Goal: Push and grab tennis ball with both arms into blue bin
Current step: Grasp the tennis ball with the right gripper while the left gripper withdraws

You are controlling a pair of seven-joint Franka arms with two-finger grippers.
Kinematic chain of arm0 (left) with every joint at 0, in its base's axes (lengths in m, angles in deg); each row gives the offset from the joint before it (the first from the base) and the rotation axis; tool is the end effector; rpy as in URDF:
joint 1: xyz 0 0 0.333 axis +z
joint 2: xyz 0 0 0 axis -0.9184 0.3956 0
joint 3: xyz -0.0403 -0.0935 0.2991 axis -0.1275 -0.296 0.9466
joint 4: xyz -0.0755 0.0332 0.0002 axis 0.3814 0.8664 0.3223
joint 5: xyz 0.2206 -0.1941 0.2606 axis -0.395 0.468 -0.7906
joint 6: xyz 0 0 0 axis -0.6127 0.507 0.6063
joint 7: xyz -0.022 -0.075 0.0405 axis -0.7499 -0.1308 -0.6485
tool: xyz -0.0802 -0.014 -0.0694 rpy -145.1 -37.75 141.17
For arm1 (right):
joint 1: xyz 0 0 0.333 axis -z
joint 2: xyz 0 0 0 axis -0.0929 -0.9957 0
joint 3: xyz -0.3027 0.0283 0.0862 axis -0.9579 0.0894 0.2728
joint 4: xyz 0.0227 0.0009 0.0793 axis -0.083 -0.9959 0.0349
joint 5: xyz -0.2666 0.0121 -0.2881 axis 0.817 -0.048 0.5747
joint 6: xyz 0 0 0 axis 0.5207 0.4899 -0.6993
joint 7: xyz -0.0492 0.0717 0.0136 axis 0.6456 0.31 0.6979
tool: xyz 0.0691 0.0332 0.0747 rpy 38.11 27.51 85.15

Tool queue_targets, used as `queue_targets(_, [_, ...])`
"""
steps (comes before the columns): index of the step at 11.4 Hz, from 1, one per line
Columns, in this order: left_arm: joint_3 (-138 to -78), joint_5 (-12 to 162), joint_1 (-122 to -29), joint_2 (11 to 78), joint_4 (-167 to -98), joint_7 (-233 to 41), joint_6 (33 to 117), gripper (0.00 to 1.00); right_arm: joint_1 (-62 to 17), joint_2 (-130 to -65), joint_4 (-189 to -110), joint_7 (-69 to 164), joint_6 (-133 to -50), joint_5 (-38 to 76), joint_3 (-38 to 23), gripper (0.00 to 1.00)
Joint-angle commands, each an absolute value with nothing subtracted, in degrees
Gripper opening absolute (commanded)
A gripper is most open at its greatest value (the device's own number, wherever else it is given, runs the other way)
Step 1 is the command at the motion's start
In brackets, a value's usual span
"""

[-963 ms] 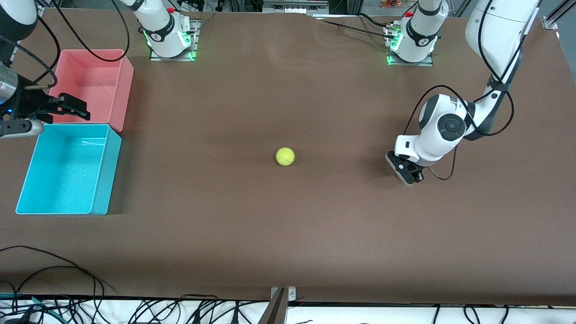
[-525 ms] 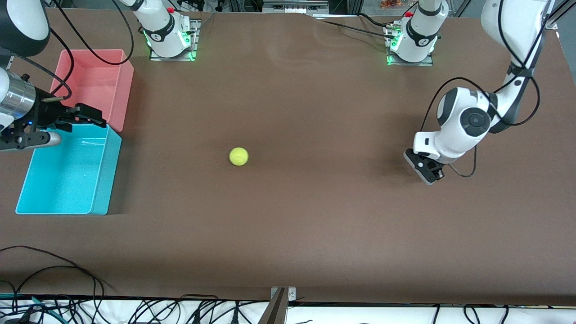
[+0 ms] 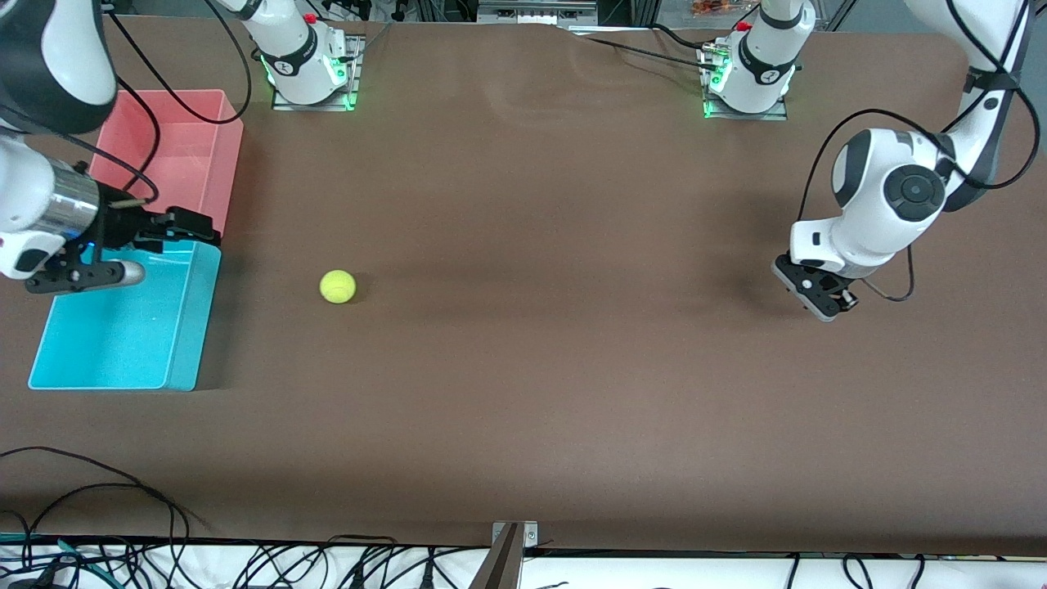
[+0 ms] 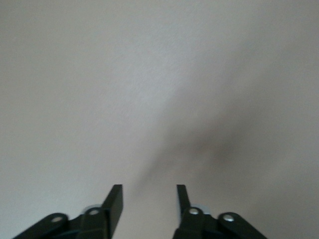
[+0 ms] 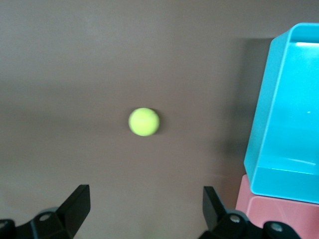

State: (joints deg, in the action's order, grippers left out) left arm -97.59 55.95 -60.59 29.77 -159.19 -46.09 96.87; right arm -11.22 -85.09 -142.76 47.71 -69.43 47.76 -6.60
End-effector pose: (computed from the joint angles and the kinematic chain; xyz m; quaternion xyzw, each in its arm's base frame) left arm 0.5543 -0.0171 0.2997 -0.8953 0.4425 0.0027 0.0503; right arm 0.6026 0.0329 0.5048 -0.9936 -0.0445 0.0786 0.0684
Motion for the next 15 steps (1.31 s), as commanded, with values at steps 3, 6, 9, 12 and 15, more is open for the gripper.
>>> queue_targets(3, [-96.51,54.41,-60.55,21.97,-161.8,-46.62,93.39,1.0,-14.2,-90.95,-141.64,50.18,-71.72,47.64,-6.47,1.0])
queue_targets(6, [-96.6,54.41,-60.63,18.19,-161.72,-46.63,93.48,1.0,-18.06,-95.78,-143.05,51.07,-74.18,51.57,-6.65,1.0])
queue_targets(9, [-96.51,54.5,-60.55,13.71,-161.2,-46.89,90.07,1.0,-19.48,-98.86,-143.49,55.63,-76.29,56.6,-6.65,1.0])
queue_targets(12, [-95.9,54.5,-60.55,11.43,-158.39,-49.86,82.61,1.0,-21.06,-101.23,-144.63,56.78,-75.42,66.85,-6.65,1.0])
queue_targets(15, [-95.37,55.2,-60.72,11.42,-150.76,-52.42,71.2,1.0,-22.03,-103.52,-145.85,56.95,-75.77,74.17,-6.73,1.0])
